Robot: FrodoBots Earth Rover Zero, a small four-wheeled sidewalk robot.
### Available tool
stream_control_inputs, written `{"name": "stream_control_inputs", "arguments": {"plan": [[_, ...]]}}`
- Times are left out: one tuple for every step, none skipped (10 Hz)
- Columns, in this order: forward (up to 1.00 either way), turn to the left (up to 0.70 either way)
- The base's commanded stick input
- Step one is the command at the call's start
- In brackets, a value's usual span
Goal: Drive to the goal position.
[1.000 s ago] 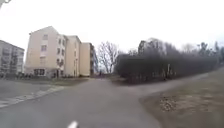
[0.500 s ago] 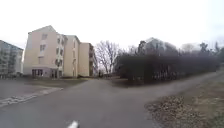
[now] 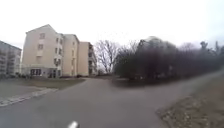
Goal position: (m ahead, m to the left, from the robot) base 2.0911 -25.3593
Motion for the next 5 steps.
{"name": "stream_control_inputs", "arguments": {"plan": [[1.00,-0.37],[1.00,-0.37],[1.00,-0.37],[1.00,-0.37],[1.00,-0.37]]}}
